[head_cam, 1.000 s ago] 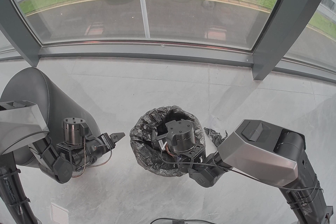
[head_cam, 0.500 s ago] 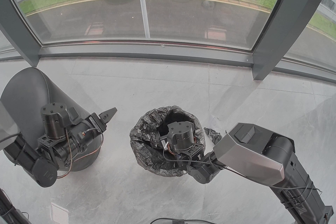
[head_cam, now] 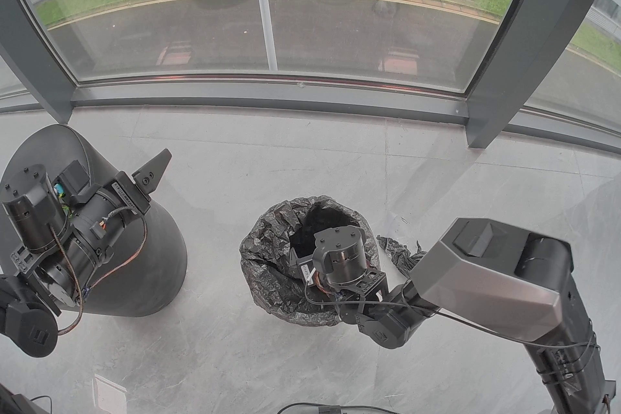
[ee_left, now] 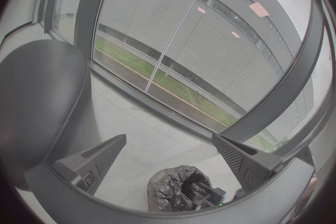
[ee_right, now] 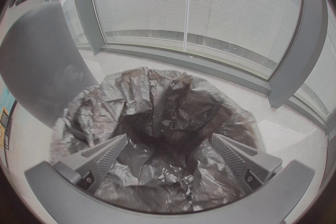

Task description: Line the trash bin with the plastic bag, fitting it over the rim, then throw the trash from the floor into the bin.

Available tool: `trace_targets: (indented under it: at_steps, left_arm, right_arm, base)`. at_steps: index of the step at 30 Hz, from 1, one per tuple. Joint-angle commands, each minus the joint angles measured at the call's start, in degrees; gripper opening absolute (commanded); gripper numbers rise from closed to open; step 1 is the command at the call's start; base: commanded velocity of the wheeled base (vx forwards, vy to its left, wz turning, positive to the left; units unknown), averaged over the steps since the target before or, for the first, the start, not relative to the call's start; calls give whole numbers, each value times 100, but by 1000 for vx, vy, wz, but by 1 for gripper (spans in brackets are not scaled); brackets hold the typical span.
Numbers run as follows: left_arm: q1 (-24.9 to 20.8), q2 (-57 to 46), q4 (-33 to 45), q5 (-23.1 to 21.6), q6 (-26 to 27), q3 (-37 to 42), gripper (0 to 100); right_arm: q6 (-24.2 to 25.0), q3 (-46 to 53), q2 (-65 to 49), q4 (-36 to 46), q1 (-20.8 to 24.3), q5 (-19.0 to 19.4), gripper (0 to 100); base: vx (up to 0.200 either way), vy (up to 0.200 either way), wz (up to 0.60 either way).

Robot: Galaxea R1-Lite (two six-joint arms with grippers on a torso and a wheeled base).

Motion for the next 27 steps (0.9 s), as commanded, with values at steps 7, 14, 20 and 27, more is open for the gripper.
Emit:
trace_targets:
  at_steps: [7,14,20,27]
  left_arm:
    - [-51,326,-435,1324,847,93,100]
    - [-165,633,-628,1289,874,331,100]
    - [-209,704,-637,1131,900,445,100]
    - [-165,1020,-646,1034,874,463,100]
  right_arm:
    - [565,2447,-2536,-18,-142,1,100]
    - [987,3405,-2976,-70,-1346,704,100]
    - [943,3053,-2220,-202,-2067,1197,100]
    - [310,1629,-796,-123,-2717,1741,100]
  base:
    - [0,0,0]
    - [0,0,0]
    - [0,0,0]
    - [0,0,0]
